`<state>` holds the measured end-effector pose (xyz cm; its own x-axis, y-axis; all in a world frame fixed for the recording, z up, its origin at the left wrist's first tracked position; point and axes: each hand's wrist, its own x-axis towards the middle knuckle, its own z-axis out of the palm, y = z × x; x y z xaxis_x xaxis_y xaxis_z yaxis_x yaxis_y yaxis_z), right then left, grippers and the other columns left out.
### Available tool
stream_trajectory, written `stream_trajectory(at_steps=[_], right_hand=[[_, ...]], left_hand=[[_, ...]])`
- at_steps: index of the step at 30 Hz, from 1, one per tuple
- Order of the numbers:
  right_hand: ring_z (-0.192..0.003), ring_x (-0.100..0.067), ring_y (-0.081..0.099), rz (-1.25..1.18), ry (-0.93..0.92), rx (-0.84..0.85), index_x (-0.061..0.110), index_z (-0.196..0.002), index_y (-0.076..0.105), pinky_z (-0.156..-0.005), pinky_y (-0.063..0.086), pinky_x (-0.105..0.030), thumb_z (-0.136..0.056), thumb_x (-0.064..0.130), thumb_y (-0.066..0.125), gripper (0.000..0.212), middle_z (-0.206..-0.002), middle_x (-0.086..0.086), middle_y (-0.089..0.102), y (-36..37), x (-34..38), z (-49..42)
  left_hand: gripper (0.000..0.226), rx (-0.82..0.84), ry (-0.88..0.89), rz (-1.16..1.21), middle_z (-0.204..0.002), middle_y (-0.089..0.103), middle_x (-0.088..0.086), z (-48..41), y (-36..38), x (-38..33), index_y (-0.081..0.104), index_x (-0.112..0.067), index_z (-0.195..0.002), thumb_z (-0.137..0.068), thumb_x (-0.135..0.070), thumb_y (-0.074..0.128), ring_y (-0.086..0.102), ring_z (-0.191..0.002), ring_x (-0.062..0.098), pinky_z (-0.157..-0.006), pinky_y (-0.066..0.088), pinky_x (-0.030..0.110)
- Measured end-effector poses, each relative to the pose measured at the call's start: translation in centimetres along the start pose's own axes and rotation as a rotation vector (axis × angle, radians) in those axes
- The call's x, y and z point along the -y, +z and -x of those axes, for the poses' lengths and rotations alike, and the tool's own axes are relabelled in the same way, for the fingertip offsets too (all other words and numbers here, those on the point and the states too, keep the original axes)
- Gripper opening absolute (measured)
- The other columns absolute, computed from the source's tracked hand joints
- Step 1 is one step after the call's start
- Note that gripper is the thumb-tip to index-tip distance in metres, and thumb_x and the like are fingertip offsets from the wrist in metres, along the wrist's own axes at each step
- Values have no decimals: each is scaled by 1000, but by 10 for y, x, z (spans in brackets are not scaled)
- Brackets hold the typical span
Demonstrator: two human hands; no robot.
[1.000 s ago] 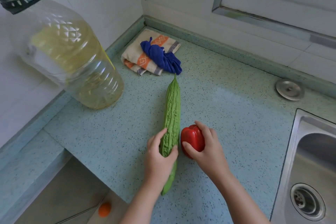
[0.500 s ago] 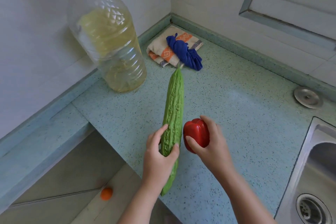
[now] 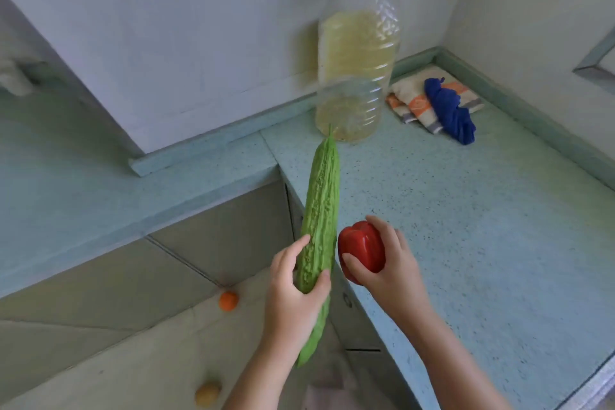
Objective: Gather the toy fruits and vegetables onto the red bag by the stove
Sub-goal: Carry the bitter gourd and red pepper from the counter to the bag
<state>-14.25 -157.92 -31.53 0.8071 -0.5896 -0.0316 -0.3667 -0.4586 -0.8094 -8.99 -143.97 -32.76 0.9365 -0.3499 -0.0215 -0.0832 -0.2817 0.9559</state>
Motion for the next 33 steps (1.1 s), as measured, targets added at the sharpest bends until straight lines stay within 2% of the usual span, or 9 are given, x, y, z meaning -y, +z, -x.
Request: stream_trajectory(at_steps=[2, 3, 6, 8, 13, 17, 22, 27, 33], right_hand=[[-91, -5, 45, 11, -60, 47, 32, -128, 40, -66, 32, -4, -73, 33, 72, 64, -113, 11, 41, 13, 14, 16], [-90, -4, 44, 16, -88, 73, 32, -128, 41, -66, 33, -1, -73, 32, 73, 63, -113, 11, 41, 19, 21, 24], [-90, -3, 45, 24, -166, 153, 32, -127, 42, -68, 30, 3, -72, 32, 73, 63, -112, 11, 42, 36, 40, 51], [-93, -2, 45, 32, -220, 195, 32, -128, 42, -70, 30, 3, -72, 33, 74, 65, -114, 12, 42, 46, 49, 66], [-96, 0, 46, 23, -324, 283, 32, -130, 40, -72, 32, 2, -72, 33, 73, 67, -117, 12, 42, 67, 78, 110], [-97, -1, 46, 28, -436, 357, 31, -129, 41, -74, 32, 1, -71, 33, 74, 67, -118, 11, 44, 89, 103, 144], [-95, -3, 48, 17, -544, 474, 31, -127, 43, -73, 33, 3, -71, 32, 74, 64, -116, 10, 45, 121, 132, 186], [-94, -5, 48, 28, -657, 608, 30, -127, 44, -72, 36, 1, -71, 32, 74, 63, -115, 9, 45, 156, 160, 227], [-91, -7, 47, 28, -753, 779, 32, -126, 43, -71, 35, 1, -72, 32, 74, 63, -112, 10, 44, 196, 185, 272]], left_hand=[[53, -92, -29, 15, -118, 55, -12, 19, -22, 6, 52, -39, -115, -77, -7, 71, 53, -107, -4, -87, 39, 7], [53, -130, -44, 30, -118, 56, -10, 28, -32, 10, 52, -40, -114, -77, -7, 71, 53, -108, -1, -89, 41, 11], [51, -230, -82, 56, -118, 59, -8, 56, -63, 22, 53, -41, -116, -77, -14, 71, 55, -112, 11, -97, 44, 34], [50, -288, -91, 58, -119, 59, -8, 72, -79, 24, 52, -43, -118, -76, -22, 71, 54, -113, 14, -97, 45, 41], [53, -435, -92, 70, -118, 58, -9, 117, -119, 25, 51, -42, -113, -77, -10, 71, 53, -110, 5, -94, 46, 33], [53, -554, -114, 70, -117, 59, -7, 156, -154, 34, 51, -41, -116, -77, -11, 71, 55, -109, 9, -92, 47, 37], [52, -706, -129, 87, -118, 59, -5, 208, -201, 42, 52, -34, -119, -77, -10, 71, 55, -108, 9, -92, 47, 35], [52, -876, -158, 100, -118, 59, -6, 259, -244, 53, 51, -37, -117, -78, -10, 70, 54, -108, 8, -91, 47, 33], [52, -1057, -228, 140, -117, 58, -8, 312, -276, 67, 50, -38, -118, -78, -9, 69, 55, -103, 2, -80, 49, 16]])
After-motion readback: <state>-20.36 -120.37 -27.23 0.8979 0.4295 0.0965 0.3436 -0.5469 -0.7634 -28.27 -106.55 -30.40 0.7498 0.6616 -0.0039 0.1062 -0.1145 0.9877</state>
